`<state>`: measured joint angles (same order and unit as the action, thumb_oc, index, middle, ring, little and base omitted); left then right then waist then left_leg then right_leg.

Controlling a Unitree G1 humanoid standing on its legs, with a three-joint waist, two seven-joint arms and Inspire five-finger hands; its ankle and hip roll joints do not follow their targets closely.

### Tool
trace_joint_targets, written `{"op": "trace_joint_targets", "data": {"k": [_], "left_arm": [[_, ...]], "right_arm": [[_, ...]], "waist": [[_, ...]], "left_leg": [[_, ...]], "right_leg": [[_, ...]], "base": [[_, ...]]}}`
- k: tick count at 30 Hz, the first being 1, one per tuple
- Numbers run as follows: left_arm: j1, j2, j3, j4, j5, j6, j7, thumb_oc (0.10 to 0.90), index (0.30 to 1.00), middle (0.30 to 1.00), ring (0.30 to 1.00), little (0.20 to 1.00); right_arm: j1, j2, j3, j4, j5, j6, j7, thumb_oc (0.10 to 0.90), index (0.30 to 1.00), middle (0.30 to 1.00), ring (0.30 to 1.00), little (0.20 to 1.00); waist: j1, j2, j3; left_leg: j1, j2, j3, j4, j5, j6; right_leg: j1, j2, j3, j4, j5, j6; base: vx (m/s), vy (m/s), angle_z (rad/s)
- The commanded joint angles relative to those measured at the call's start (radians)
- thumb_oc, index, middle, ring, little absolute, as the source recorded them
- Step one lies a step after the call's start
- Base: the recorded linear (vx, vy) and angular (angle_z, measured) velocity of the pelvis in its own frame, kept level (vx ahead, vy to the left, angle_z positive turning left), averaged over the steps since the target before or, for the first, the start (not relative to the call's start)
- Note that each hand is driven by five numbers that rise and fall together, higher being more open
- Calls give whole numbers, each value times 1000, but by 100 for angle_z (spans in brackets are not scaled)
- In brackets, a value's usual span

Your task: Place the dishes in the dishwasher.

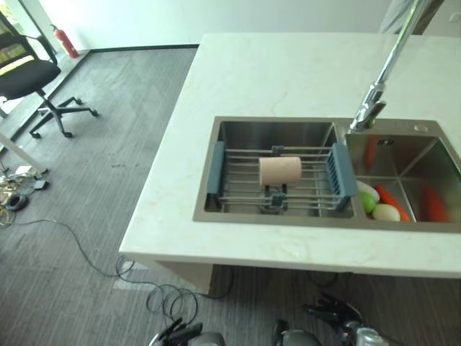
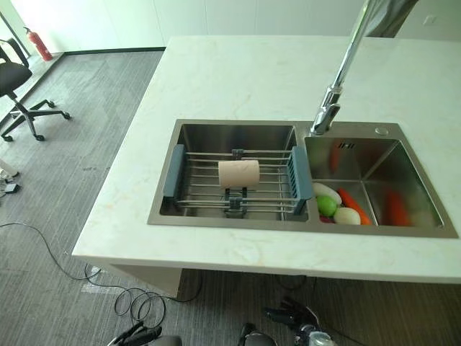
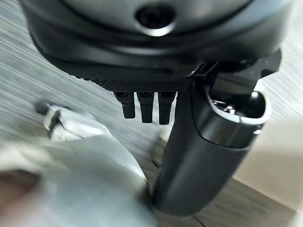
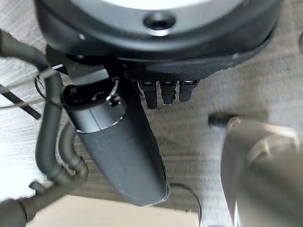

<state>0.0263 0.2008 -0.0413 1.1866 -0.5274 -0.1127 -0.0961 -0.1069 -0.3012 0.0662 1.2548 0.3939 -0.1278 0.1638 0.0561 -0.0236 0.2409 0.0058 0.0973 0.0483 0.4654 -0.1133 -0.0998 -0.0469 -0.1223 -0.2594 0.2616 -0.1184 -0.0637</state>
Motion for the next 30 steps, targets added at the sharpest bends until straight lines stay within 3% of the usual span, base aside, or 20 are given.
{"op": "trace_joint_targets", "data": {"k": [1, 3, 5, 11, 12, 13, 14, 15, 17, 18, 20, 22, 24, 30], "left_arm": [[-25, -7, -52, 5, -1, -23, 10, 800, 900, 900, 900, 900], [-14, -11, -39, 22, -12, -25, 11, 800, 900, 900, 900, 900], [-22, 2, -35, 31, 11, -14, -3, 800, 900, 900, 900, 900], [-4, 0, -6, 46, -4, 31, 22, 800, 900, 900, 900, 900], [-1, 0, 4, 51, 2, 29, 24, 800, 900, 900, 900, 900], [2, 5, 8, 55, 8, 23, 25, 800, 900, 900, 900, 900], [1, 10, 9, 56, 9, 20, 29, 800, 900, 900, 900, 900], [-2, 19, 3, 56, -8, 15, 37, 800, 900, 900, 900, 900], [-3, 33, -3, 55, -20, 13, 31, 800, 900, 900, 900, 900], [-6, 39, 1, 54, -17, 13, 24, 800, 900, 900, 900, 900], [-7, 44, 13, 49, -14, 8, 17, 800, 900, 900, 900, 900], [-7, 53, 30, 45, -15, 0, 19, 800, 900, 900, 900, 900], [-3, 43, 23, 33, -18, -1, 40, 800, 900, 900, 900, 900], [-1, 12, 22, 34, -73, -25, 85, 800, 900, 900, 900, 900]], "right_arm": [[-30, -59, -24, -3, 13, -31, -8, 800, 900, 900, 900, 900], [-32, -62, -25, 7, -10, -31, 6, 800, 900, 900, 900, 900], [-22, -62, -30, 11, -2, -47, 14, 800, 900, 900, 900, 900], [-15, -29, -19, 8, -3, -43, -10, 800, 900, 900, 900, 900], [-13, -22, -19, 11, -8, -46, -10, 800, 900, 900, 900, 900], [-12, -17, -16, 12, -10, -49, -6, 800, 900, 900, 900, 900], [-10, -16, -15, 9, -11, -53, -2, 800, 900, 900, 900, 900], [-6, -14, -17, 1, 2, -62, 0, 800, 900, 900, 900, 900], [0, -20, -17, -9, 17, -66, 5, 800, 900, 900, 900, 900], [0, -22, -15, -12, 12, -67, 4, 800, 900, 900, 900, 900], [-5, -25, -12, -14, -9, -58, 5, 800, 900, 900, 900, 900], [-12, -21, -4, -7, -38, -52, 20, 800, 900, 900, 900, 900], [-18, -18, 9, -14, -59, -47, 33, 800, 900, 900, 900, 900], [-6, -22, 11, -13, -50, -22, 18, 800, 900, 900, 900, 900]], "waist": [[-3, 36, 56], [2, 59, 54], [-8, 87, 58], [2, 87, 33], [6, 87, 34], [7, 94, 41], [5, 99, 53], [0, 100, 73], [-8, 98, 85], [-6, 99, 84], [-5, 95, 86], [9, 84, 73], [27, 65, 34], [19, 57, 5]], "left_leg": [[-12, -51, -15, -165, 2, 53], [-53, -106, -46, -165, -71, 80], [-96, -113, -20, -165, -76, 84], [-108, -130, -40, -165, -105, 108], [-101, -130, -40, -165, -111, 121], [-91, -129, -50, -165, -119, 140], [-82, -130, -58, -165, -123, 158], [-72, -137, -68, -165, -129, 184], [-71, -146, -77, -165, -133, 189], [-76, -145, -76, -165, -129, 182], [-72, -145, -74, -165, -139, 171], [-93, -102, -43, -165, -126, 133], [-117, -44, 11, -165, -109, 84], [-127, 4, 32, -165, -95, 46]], "right_leg": [[-27, -71, 70, 38, -47, 145], [-36, -44, 79, 38, -42, 152], [-35, -22, 36, 38, -44, 150], [-23, -22, 14, 38, -56, 160], [-7, -16, -2, 38, -38, 163], [13, -4, -15, 38, 21, 176], [-5, -15, -10, 114, 50, 187], [-54, -37, 23, 224, 78, 194], [-66, -48, 63, 199, 89, 188], [-50, -65, 61, 130, 88, 187], [-61, -113, 61, 38, 158, 210], [-74, -140, 42, 38, 47, 228], [-72, -160, -5, 38, -8, 240], [-54, -135, -8, 38, -50, 216]], "base": [[117, 19, 3], [103, 78, -14], [36, 101, -16], [110, 174, -4], [134, 64, -32], [134, 84, -19], [85, 70, -7], [24, 29, -6], [34, -105, 8], [54, -227, 21], [35, -237, 18], [12, -351, 8], [6, -341, 13], [21, -105, -27]]}}
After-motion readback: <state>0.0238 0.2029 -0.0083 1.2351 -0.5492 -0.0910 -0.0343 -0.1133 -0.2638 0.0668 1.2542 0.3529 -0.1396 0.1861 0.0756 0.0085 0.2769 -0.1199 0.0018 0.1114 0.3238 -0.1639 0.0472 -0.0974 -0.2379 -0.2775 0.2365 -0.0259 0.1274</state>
